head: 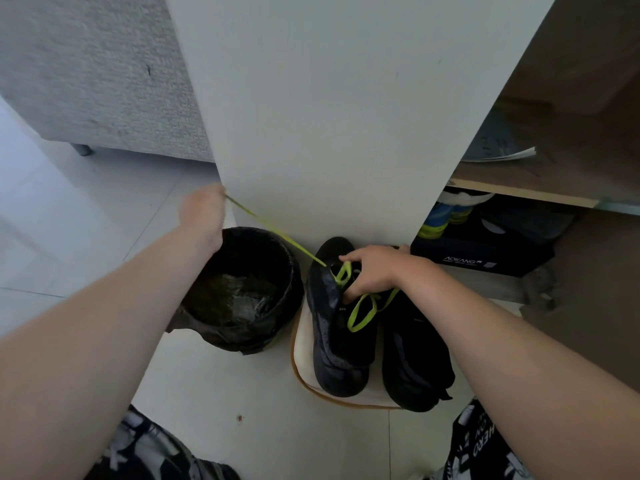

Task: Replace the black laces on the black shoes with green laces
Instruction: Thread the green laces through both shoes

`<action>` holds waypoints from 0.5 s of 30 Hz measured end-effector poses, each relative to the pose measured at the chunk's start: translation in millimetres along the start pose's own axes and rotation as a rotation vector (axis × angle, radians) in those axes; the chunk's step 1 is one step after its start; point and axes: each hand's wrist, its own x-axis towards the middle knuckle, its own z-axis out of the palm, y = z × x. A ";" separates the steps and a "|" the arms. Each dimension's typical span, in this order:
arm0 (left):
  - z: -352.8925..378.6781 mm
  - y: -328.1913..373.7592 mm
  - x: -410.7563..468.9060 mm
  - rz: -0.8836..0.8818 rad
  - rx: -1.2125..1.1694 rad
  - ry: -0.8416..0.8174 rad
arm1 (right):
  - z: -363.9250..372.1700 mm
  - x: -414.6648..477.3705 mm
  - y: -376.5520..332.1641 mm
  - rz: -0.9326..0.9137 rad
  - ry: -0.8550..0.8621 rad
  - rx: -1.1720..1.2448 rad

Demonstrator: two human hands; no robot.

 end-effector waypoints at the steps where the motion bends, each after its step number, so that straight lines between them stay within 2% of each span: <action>1: -2.1 0.5 0.4 -0.086 -0.200 0.019 | -0.1 -0.3 -0.5 0.001 0.001 -0.004; 3: 1.5 2.8 -3.9 -0.232 -0.615 -0.136 | -0.2 -0.8 -1.6 -0.003 0.000 -0.015; 4: 5.3 7.2 -10.6 -0.270 -0.721 -0.235 | -0.4 -0.9 -2.5 -0.009 0.000 -0.024; 5: 9.2 11.5 -19.4 -0.239 -0.659 -0.320 | -0.7 -1.2 -3.6 -0.016 0.004 -0.032; 6: 13.4 13.9 -25.3 -0.128 -0.424 -0.388 | -0.7 -0.6 -4.7 -0.020 0.009 -0.038; 8: 20.3 11.0 -31.5 0.279 0.345 -0.494 | 0.1 0.3 -5.8 -0.019 0.027 -0.067; 9: 23.7 6.6 -33.0 0.456 0.657 -0.559 | 0.9 0.7 -6.3 -0.016 0.047 -0.093; 10: 25.3 3.3 -38.7 0.556 0.882 -0.623 | 2.0 1.4 -6.8 -0.019 0.074 -0.123; 12: 28.3 -4.3 -44.6 0.577 1.127 -0.736 | 5.0 2.6 -8.4 -0.071 0.138 -0.155; 15: 32.7 -6.9 -45.3 0.585 1.304 -0.814 | 7.8 2.0 -10.5 -0.204 0.193 -0.138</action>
